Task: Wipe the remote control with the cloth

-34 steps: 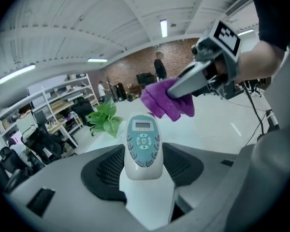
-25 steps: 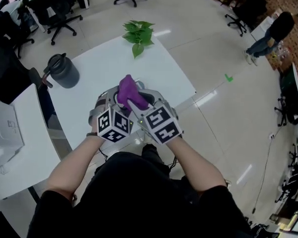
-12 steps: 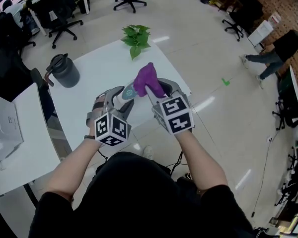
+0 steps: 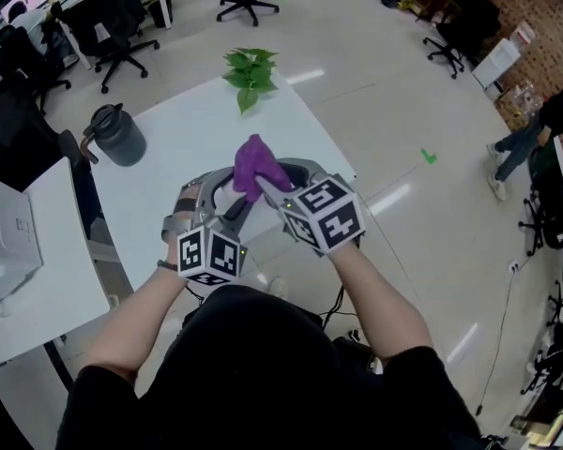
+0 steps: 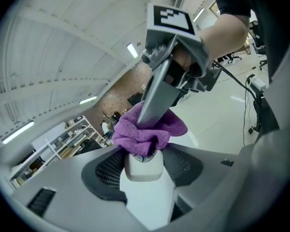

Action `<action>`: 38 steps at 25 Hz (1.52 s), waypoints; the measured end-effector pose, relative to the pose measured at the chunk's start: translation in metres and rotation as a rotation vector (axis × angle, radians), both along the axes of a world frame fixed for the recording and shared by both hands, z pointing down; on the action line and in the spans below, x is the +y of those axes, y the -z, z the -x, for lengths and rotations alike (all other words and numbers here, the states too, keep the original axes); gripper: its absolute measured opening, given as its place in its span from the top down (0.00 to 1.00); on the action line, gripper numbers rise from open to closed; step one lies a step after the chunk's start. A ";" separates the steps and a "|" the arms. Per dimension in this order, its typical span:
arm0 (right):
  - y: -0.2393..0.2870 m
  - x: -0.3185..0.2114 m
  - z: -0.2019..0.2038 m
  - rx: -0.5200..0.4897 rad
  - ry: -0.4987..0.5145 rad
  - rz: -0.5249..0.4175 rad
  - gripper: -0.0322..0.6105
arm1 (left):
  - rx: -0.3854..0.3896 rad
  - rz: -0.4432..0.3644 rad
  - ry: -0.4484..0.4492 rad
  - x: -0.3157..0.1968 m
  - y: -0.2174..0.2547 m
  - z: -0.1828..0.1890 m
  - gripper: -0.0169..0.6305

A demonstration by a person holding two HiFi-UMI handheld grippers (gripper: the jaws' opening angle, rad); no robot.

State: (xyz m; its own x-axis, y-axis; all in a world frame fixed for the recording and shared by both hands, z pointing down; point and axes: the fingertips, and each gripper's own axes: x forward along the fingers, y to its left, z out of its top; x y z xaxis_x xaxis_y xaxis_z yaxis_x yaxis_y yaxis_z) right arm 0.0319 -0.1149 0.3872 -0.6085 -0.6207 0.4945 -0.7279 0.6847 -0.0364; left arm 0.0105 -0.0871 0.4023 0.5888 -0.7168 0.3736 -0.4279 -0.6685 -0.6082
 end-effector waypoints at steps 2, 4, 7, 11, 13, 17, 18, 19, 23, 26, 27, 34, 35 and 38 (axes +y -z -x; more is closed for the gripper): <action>0.002 -0.010 -0.020 -0.009 -0.050 -0.002 0.73 | -0.001 -0.006 -0.004 0.003 0.001 -0.001 0.62; 0.008 -0.015 -0.032 -0.031 -0.081 -0.008 0.73 | -0.002 -0.002 -0.002 0.004 0.000 0.000 0.62; 0.024 -0.003 -0.018 -0.070 -0.045 -0.026 0.73 | 0.003 0.020 0.022 -0.003 -0.004 0.007 0.62; 0.019 0.027 0.034 -0.070 0.098 -0.004 0.73 | 0.016 0.032 0.034 -0.009 -0.006 0.011 0.62; 0.008 0.031 0.047 -0.050 0.124 0.019 0.73 | 0.022 0.025 0.021 -0.006 -0.004 0.010 0.62; -0.006 0.016 0.027 0.001 0.058 0.018 0.73 | 0.037 0.019 0.004 0.003 -0.003 0.012 0.62; -0.006 0.010 0.018 0.008 0.030 0.013 0.73 | 0.042 0.020 0.003 0.005 -0.003 0.013 0.62; -0.005 0.005 0.011 0.007 0.004 0.010 0.73 | 0.048 0.024 0.003 0.006 -0.004 0.014 0.62; 0.018 -0.001 0.001 -0.041 -0.046 -0.047 0.73 | 0.146 0.139 0.025 0.003 -0.011 0.023 0.62; 0.052 0.000 -0.012 -0.152 -0.114 -0.149 0.73 | 0.501 0.462 0.078 -0.012 -0.015 0.039 0.62; 0.060 0.000 -0.017 -0.203 -0.140 -0.174 0.73 | 0.683 0.599 0.100 -0.019 -0.011 0.045 0.62; 0.022 0.019 0.011 -0.422 -0.128 -0.019 0.73 | 1.641 1.088 0.018 -0.045 0.025 0.067 0.62; 0.017 0.022 0.020 -0.434 -0.104 0.006 0.73 | 1.683 1.112 0.002 -0.045 0.027 0.066 0.62; 0.008 0.027 0.038 -0.441 -0.054 0.046 0.73 | 1.711 1.172 -0.053 -0.040 0.029 0.059 0.62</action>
State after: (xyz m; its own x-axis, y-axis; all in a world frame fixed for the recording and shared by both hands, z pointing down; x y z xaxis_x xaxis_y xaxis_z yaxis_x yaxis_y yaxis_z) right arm -0.0058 -0.0884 0.3795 -0.7344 -0.6413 0.2224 -0.6709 0.6363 -0.3808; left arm -0.0482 -0.1273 0.3736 0.7674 -0.5741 -0.2856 0.0547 -0.3851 0.9212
